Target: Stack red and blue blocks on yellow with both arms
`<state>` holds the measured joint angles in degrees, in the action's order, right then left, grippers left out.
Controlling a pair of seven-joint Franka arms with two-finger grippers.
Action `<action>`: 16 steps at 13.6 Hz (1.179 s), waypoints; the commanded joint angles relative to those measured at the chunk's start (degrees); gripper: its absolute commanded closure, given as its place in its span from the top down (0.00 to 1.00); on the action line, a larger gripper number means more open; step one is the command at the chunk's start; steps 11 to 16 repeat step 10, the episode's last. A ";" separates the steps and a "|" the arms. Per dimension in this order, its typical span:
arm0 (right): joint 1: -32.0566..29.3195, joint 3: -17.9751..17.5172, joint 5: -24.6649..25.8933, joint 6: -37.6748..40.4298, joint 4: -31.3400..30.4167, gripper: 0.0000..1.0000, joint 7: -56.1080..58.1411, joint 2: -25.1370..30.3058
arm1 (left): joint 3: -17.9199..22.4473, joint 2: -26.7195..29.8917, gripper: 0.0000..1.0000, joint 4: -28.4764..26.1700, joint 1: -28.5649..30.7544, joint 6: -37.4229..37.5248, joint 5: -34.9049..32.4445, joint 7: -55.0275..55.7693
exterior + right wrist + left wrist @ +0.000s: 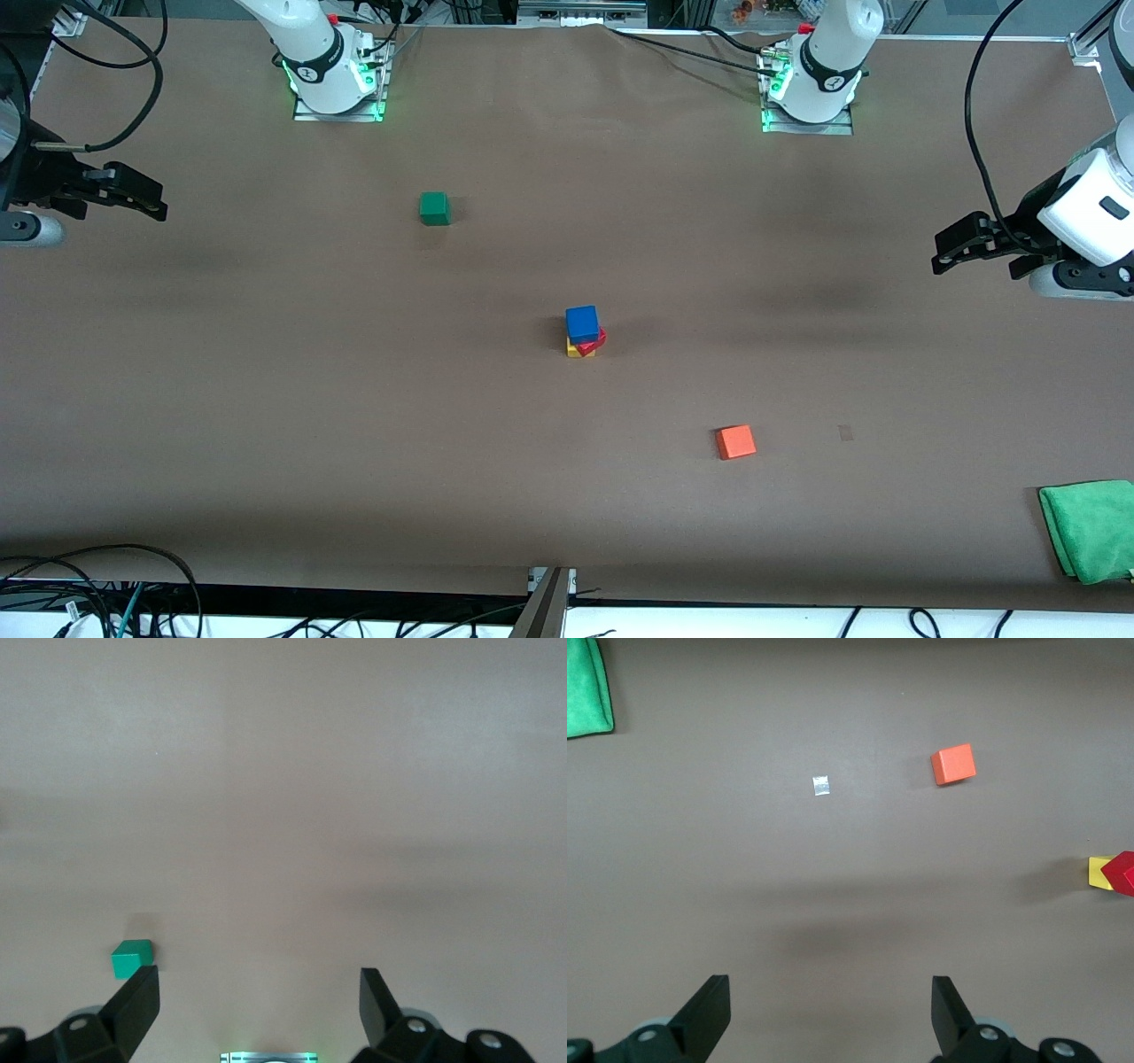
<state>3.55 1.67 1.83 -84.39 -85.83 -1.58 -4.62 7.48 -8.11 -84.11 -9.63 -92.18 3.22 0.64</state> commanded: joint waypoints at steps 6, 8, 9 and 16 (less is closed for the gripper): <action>-0.83 -0.97 0.02 -0.43 0.49 1.00 0.79 -0.30 | 0.08 0.20 1.00 0.35 -0.04 0.60 1.09 0.07; -0.65 -0.97 0.10 -0.52 0.58 1.00 0.79 -0.56 | 0.16 0.11 1.00 0.26 -0.04 0.60 1.00 0.15; -0.65 -0.97 0.02 -0.52 0.58 1.00 0.79 -0.65 | 0.16 0.11 1.00 0.26 -0.04 0.60 1.00 0.07; -0.65 -0.97 0.02 -0.52 0.58 1.00 0.79 -0.65 | 0.16 0.11 1.00 0.26 0.05 0.60 1.00 -0.02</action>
